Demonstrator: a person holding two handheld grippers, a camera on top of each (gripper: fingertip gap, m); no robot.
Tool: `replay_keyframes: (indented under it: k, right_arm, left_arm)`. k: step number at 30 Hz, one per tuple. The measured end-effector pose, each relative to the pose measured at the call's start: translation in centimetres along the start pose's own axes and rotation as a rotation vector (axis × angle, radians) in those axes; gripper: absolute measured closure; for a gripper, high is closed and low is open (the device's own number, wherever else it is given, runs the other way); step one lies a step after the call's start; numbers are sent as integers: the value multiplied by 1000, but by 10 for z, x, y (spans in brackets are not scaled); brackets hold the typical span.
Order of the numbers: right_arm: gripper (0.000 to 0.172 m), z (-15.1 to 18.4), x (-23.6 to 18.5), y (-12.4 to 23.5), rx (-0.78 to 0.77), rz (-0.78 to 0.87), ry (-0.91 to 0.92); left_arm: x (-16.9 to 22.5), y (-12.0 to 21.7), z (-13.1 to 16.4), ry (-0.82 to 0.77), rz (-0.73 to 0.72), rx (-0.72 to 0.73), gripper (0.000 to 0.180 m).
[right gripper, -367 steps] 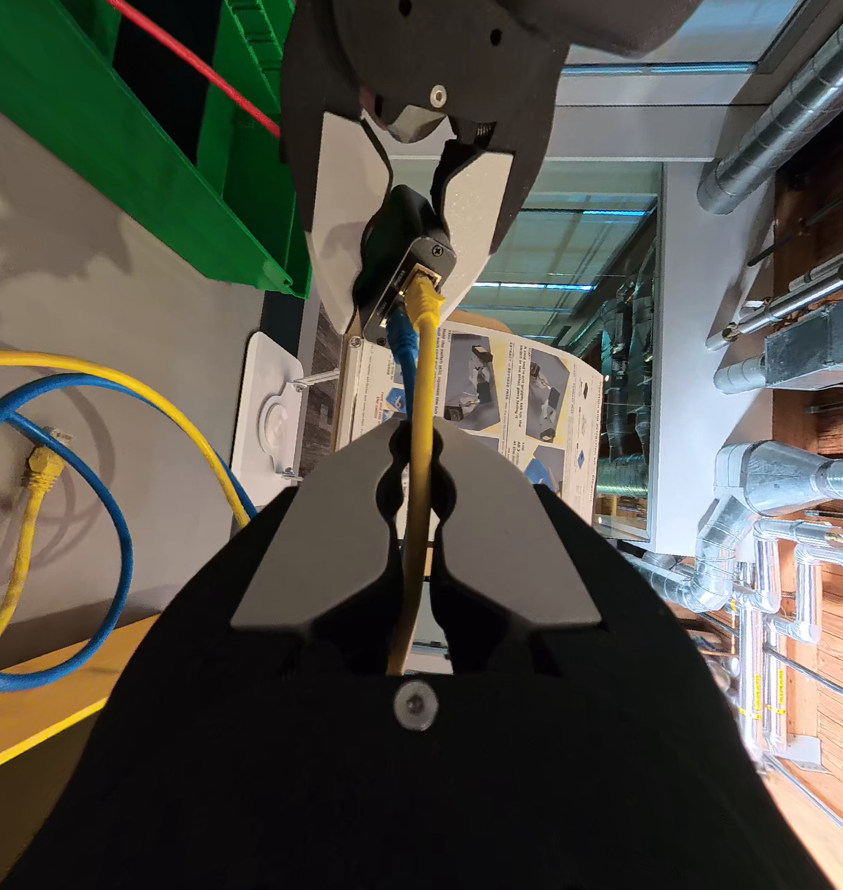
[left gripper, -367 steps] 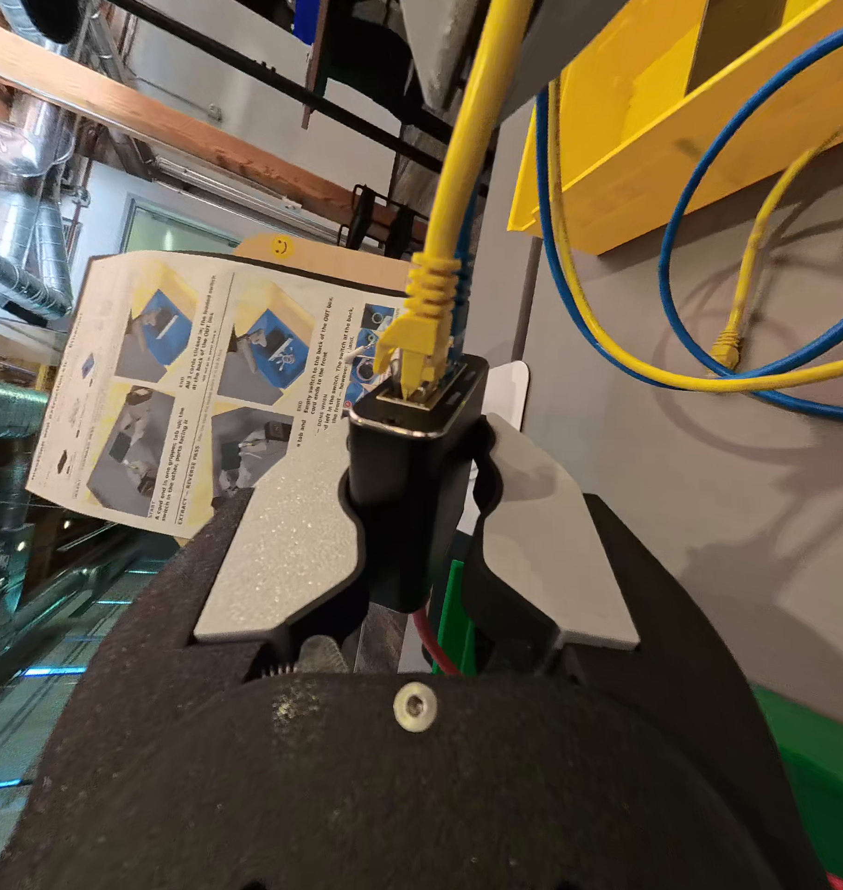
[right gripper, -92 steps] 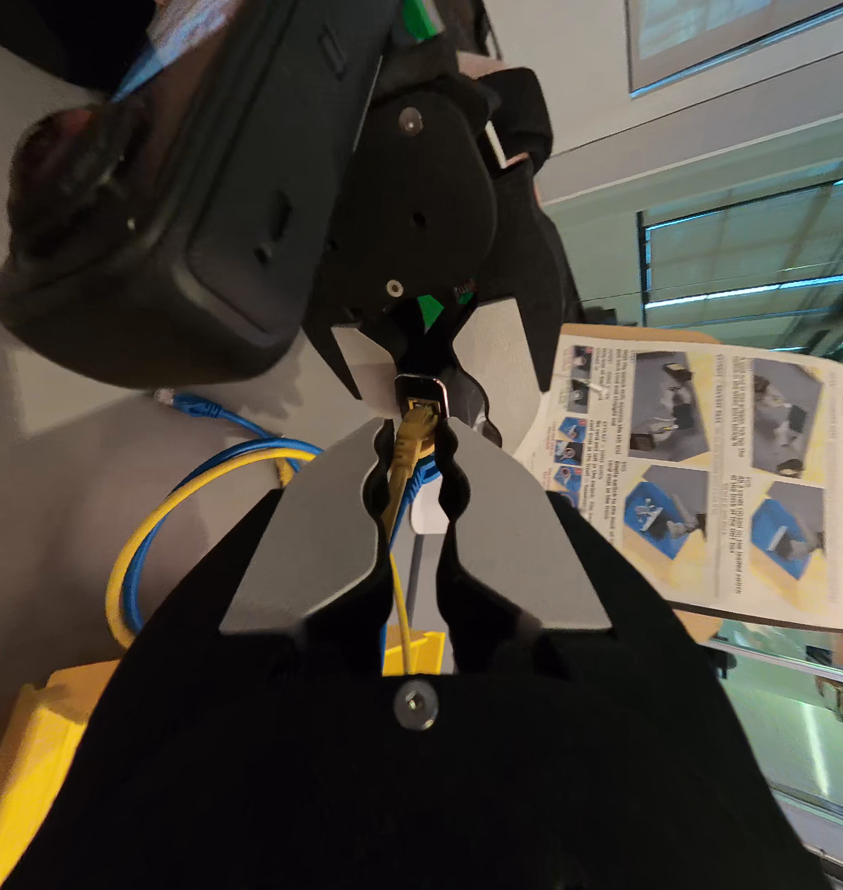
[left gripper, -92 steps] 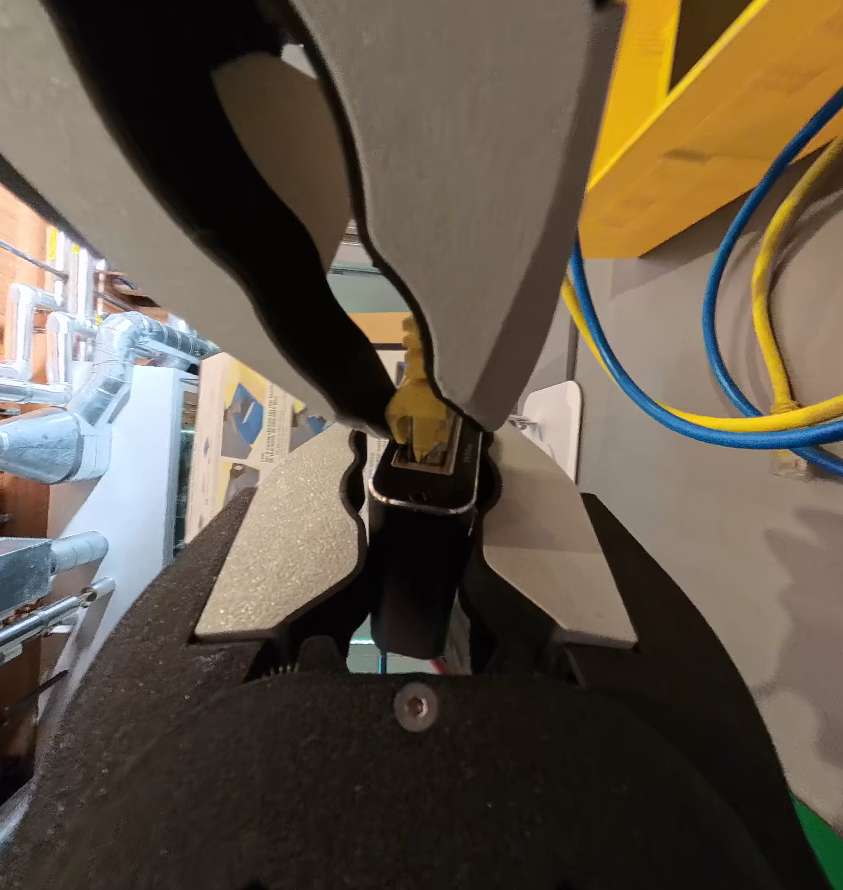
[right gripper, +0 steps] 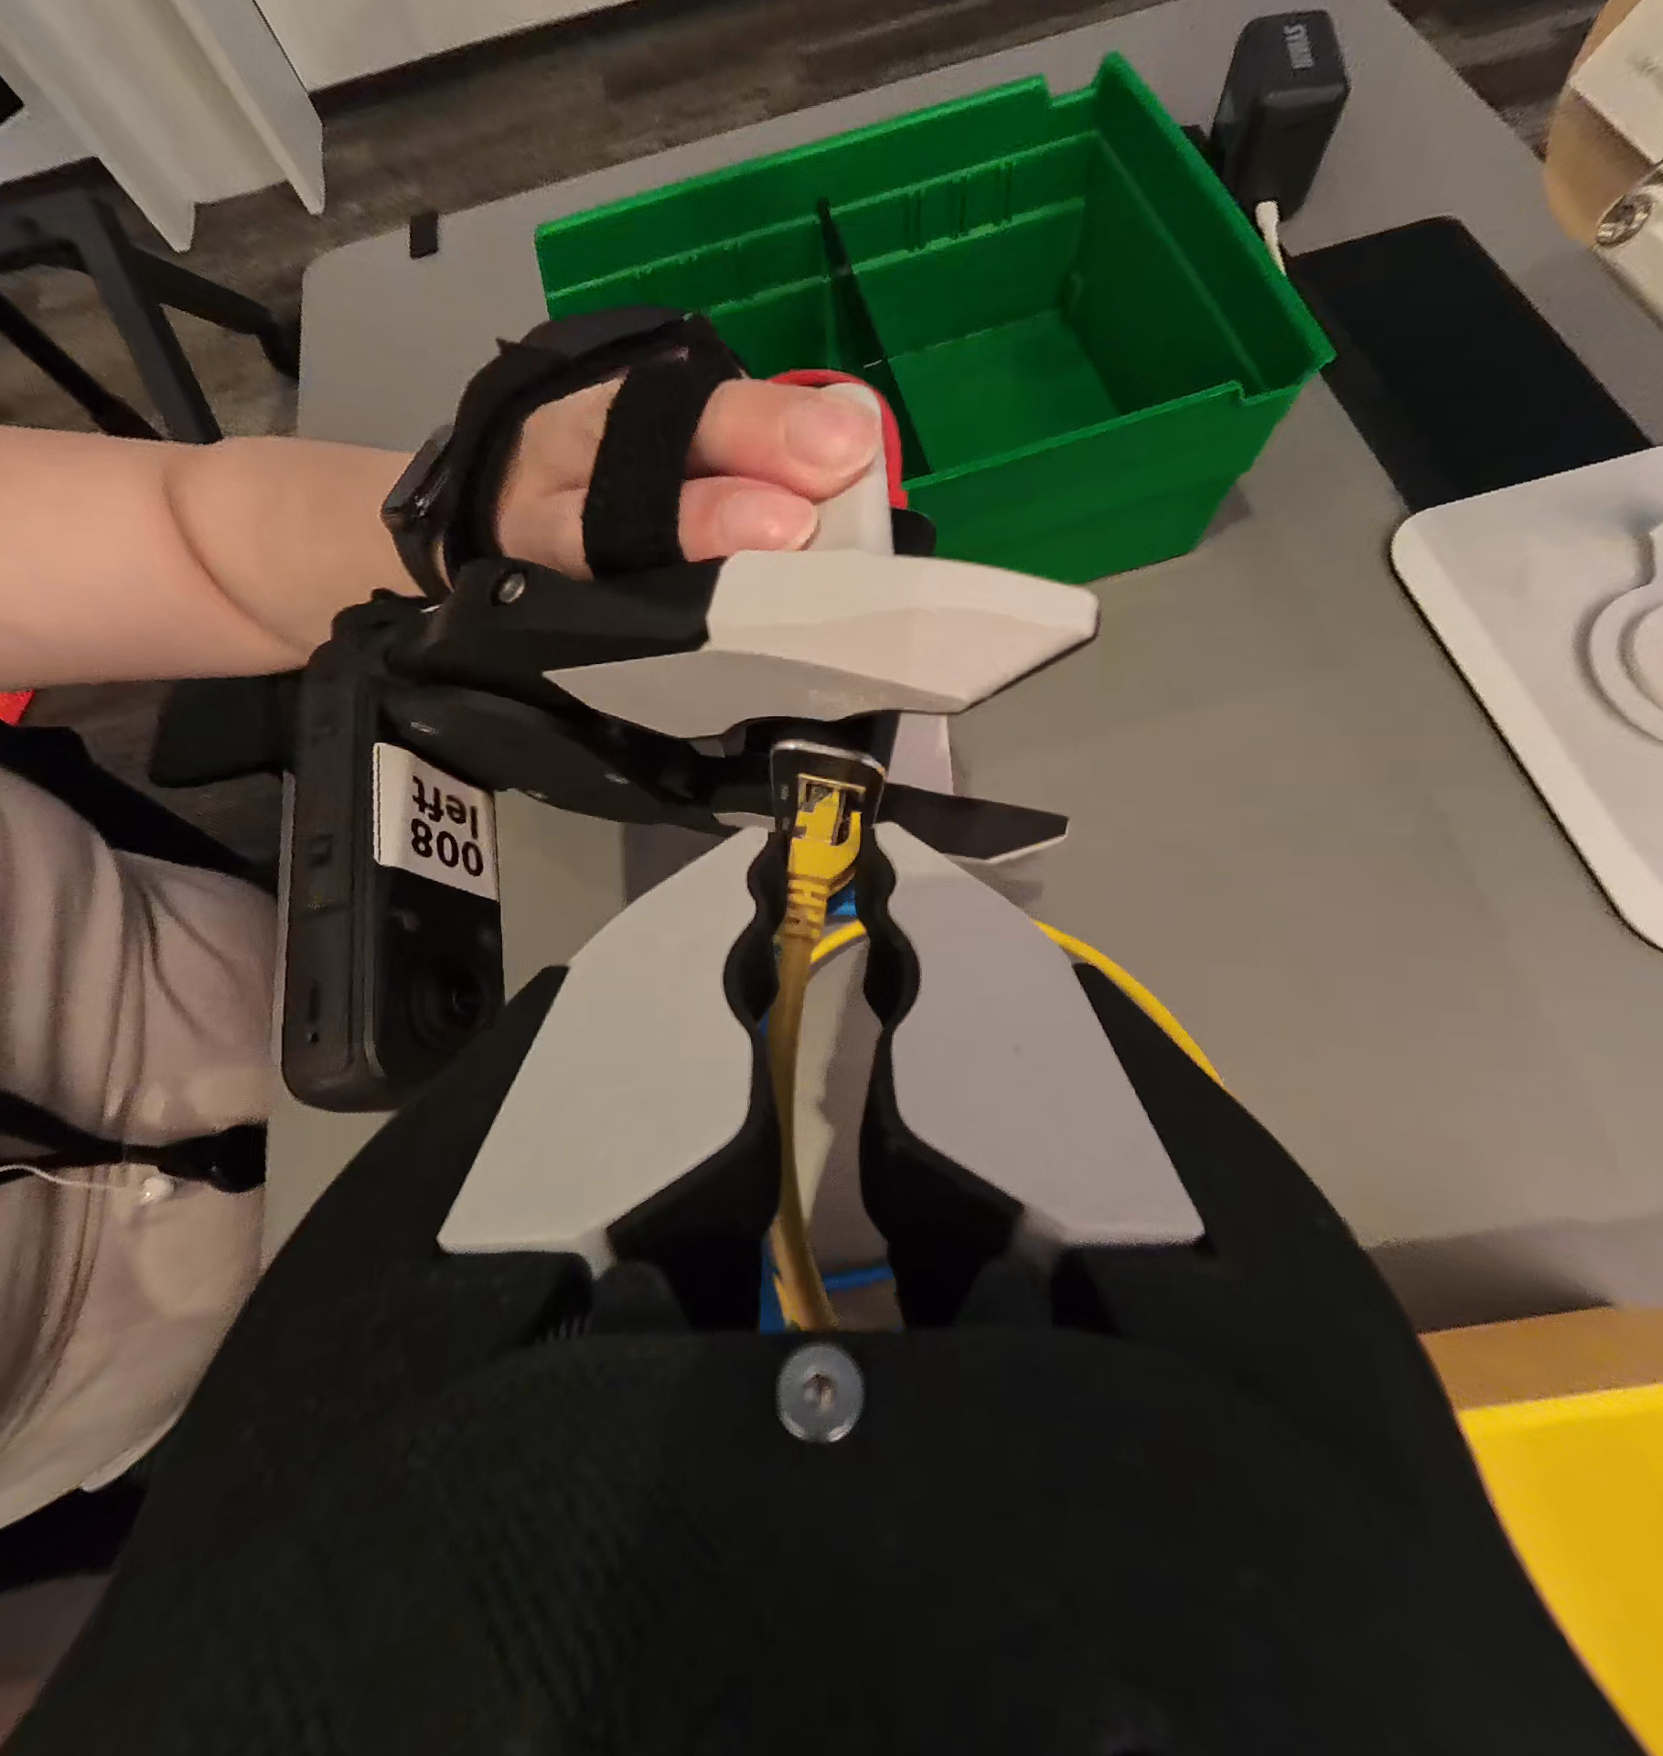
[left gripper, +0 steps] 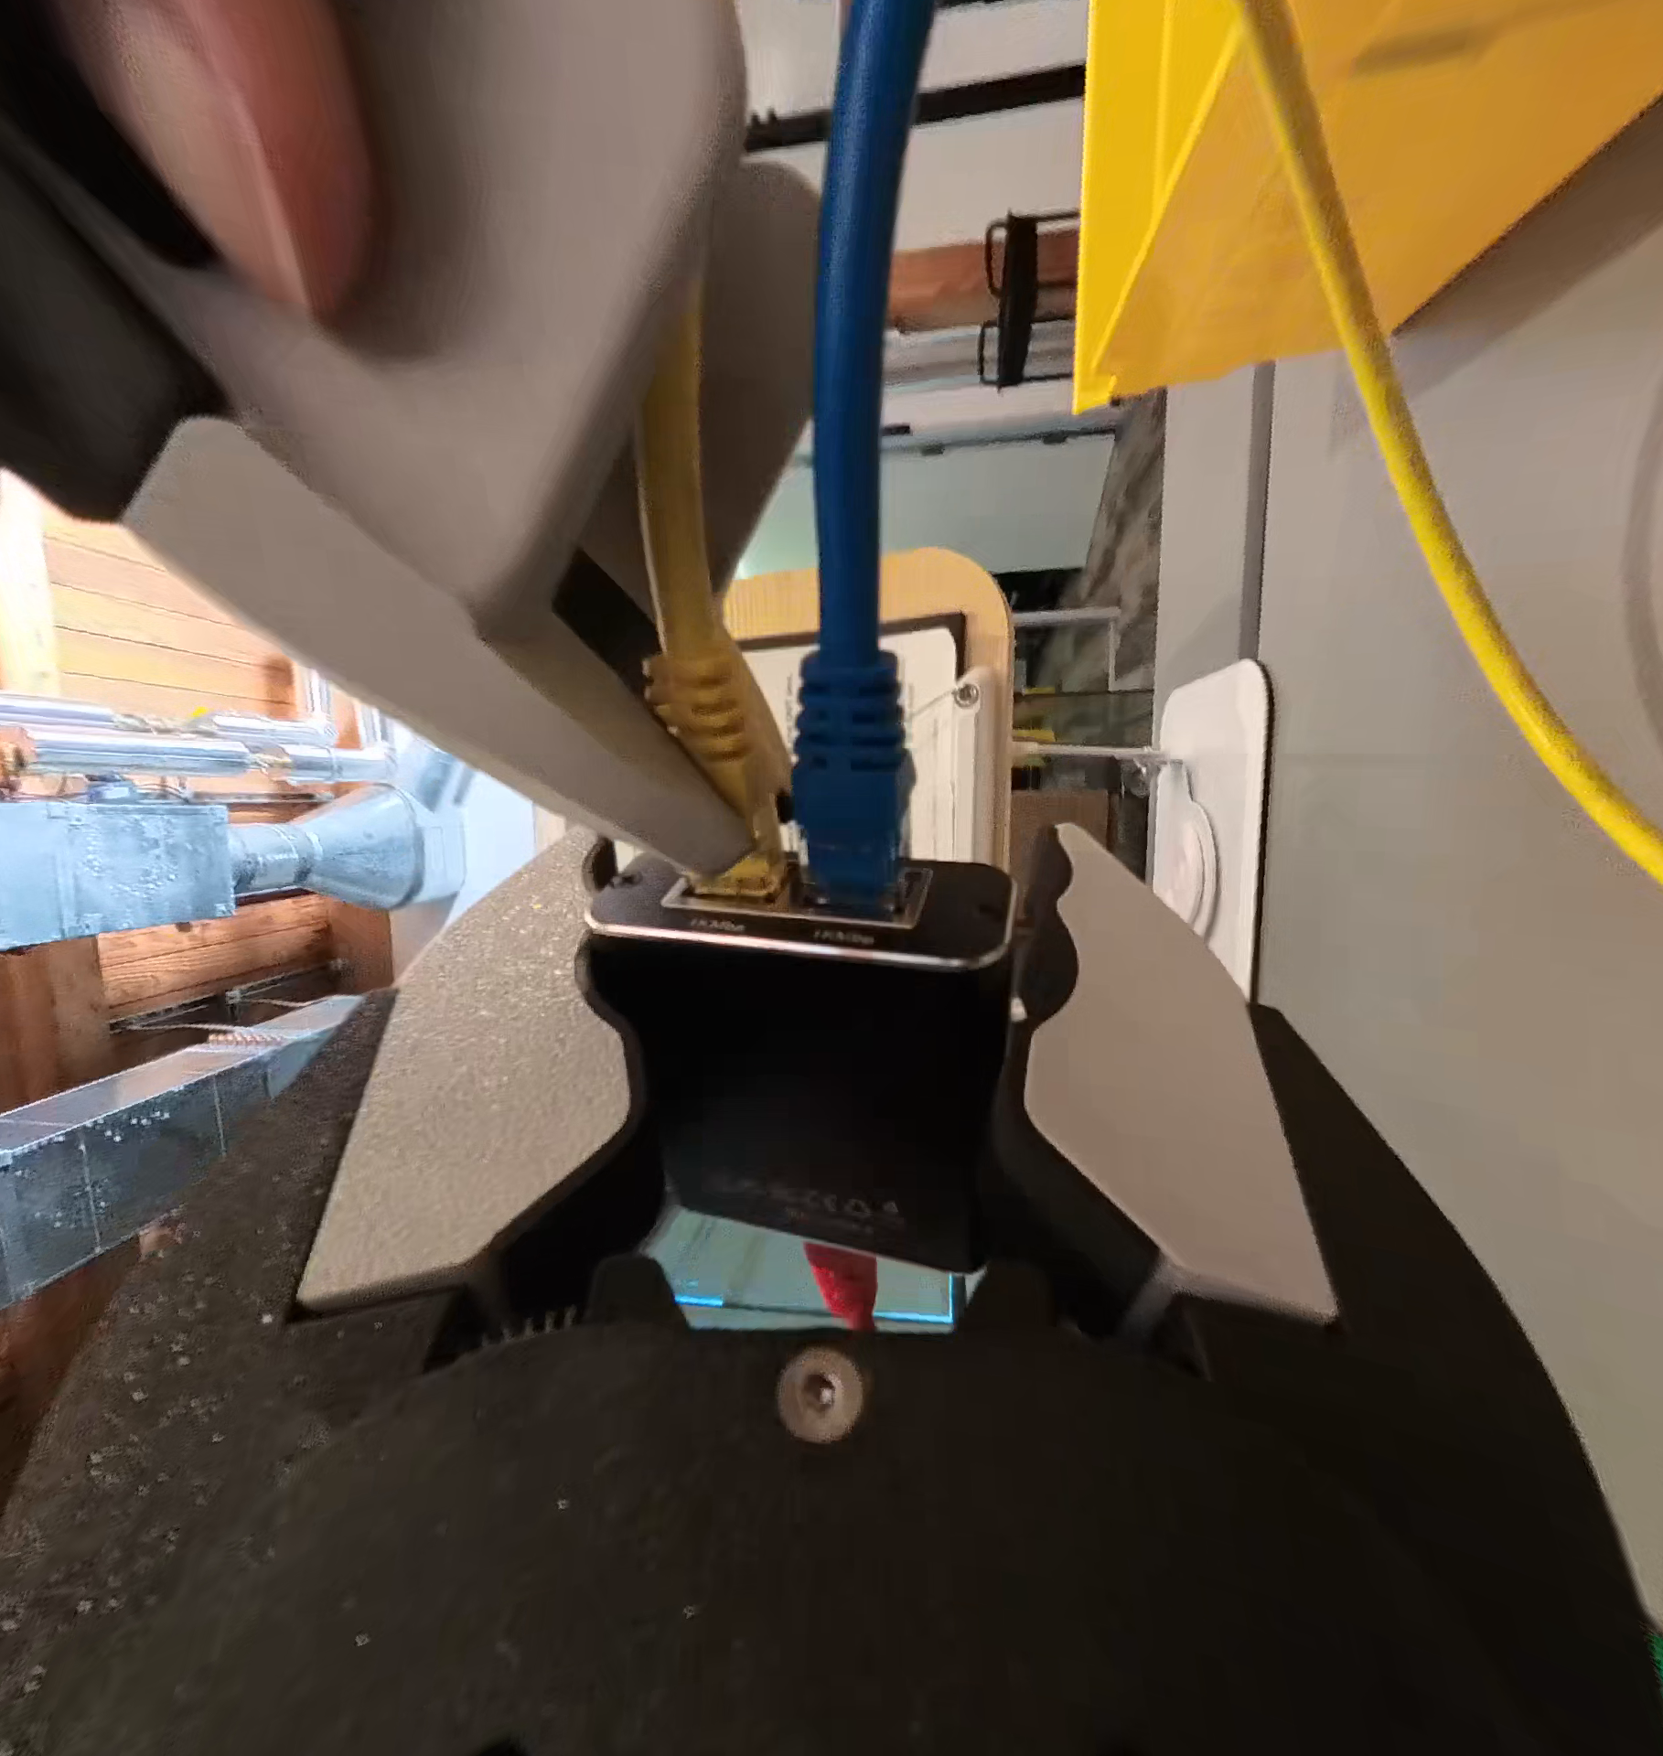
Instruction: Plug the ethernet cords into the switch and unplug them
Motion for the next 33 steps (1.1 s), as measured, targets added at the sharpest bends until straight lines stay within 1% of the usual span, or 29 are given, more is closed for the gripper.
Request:
replay_keyframes:
  k: [4,7,9,15,20,22,24,26,29,30,31,33]
  right_arm:
    - [155,8,0,-6,-67,25,23]
    - [155,9,-1,-5,-62,0,15]
    - [155,11,-2,-4,-77,17,37]
    - [155,7,-2,-4,-80,51,42]
    - [155,5,-6,1,-78,80,49]
    - [155,6,-5,1,-87,86,53]
    - [156,6,-4,1,-97,92,43]
    - [157,5,1,2,-128,185,77]
    - [158,1,9,4,-183,381,194]
    - [158,-2,12,6,-188,438,216]
    - [158,-6,12,7,-185,491,272]
    - [157,-11,9,5,-224,585,417]
  left_arm:
    - [11,-2,3,-32,53,-5,99]
    - [11,-1,0,-23,65,9,100]
    - [11,-1,-2,-33,57,17,100]
    - [11,-2,0,-6,94,10,101]
    - [5,-1,-1,18,92,4,101]
    - [7,-1,-2,29,126,2,101]
    - [11,3,-8,79,194,45,102]
    - [12,5,-7,143,250,50,105]
    - [11,6,1,213,349,69,96]
    - [10,8,4,223,381,87,96]
    - [10,11,8,238,411,104,104]
    - [3,12,13,283,411,118,108]
Point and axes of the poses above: each gripper's, where its closed fingertips meet, y back along the fingers, z out of its underside, x = y × z across the jaws, the point moved 1 cm from there along y, back along the fingers, and after that the axes turned 10 degrees about -x, right-handed, at the moved point
